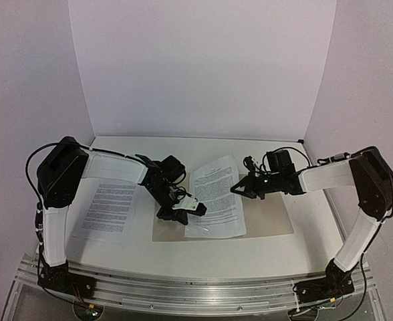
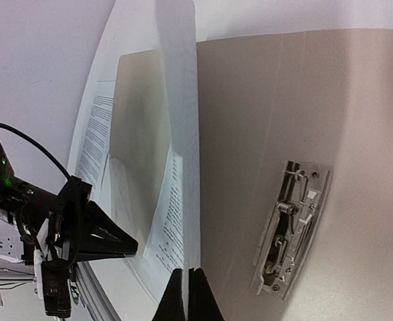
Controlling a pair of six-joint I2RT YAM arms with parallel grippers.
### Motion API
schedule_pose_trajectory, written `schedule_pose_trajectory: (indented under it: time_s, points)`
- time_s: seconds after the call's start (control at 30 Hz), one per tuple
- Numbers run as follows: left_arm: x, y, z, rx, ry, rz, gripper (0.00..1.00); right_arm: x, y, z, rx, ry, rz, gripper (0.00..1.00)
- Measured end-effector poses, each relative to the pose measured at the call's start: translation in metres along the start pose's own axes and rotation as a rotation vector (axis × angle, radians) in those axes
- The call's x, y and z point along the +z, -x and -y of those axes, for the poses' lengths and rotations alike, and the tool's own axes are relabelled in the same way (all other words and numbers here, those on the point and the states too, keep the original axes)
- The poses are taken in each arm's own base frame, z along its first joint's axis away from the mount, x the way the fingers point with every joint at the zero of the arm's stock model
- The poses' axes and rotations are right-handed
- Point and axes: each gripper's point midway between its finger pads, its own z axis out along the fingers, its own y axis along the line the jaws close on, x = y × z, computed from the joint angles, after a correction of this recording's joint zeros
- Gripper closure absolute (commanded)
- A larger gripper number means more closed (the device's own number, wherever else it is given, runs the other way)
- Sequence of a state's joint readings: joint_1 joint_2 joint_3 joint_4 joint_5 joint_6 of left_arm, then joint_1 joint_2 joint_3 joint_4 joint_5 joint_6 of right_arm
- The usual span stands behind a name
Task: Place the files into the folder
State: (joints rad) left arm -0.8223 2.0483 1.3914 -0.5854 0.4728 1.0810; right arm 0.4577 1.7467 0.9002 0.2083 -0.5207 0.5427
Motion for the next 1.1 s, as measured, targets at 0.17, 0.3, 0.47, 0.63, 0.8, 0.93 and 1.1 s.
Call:
schedule_pose_trajectory:
  time_s: [0.17, 0.3, 0.47, 0.63, 0.8, 0.93, 1.1]
  points:
    - [0.0, 0.0, 0.0, 0.021, -0.001, 0.0, 1.0, 0.016, -0.002, -0.003, 0.007, 0.024, -0.011, 1.0]
    - [0.0, 0.0, 0.002, 0.047, -0.007, 0.0, 1.0, 0.026, -0.003, -0.006, 0.004, 0.033, -0.021, 1.0]
    - [0.0, 0.0, 0.005, 0.081, -0.021, 0.005, 1.0, 0.047, 0.0, -0.01, -0.013, 0.058, -0.04, 1.0]
    - [-0.001, 0.0, 0.008, 0.107, -0.034, 0.008, 1.0, 0.058, -0.004, -0.015, -0.016, 0.082, -0.056, 1.0]
    - [-0.002, 0.0, 0.009, 0.136, -0.038, 0.007, 1.0, 0.066, -0.002, -0.028, -0.041, 0.131, -0.055, 1.0]
    - [-0.002, 0.0, 0.009, 0.158, -0.039, 0.007, 1.0, 0.083, -0.009, -0.03, -0.052, 0.148, -0.075, 1.0]
    - [-0.003, 0.001, 0.011, 0.168, -0.046, 0.009, 1.0, 0.092, -0.019, -0.033, -0.041, 0.155, -0.094, 1.0]
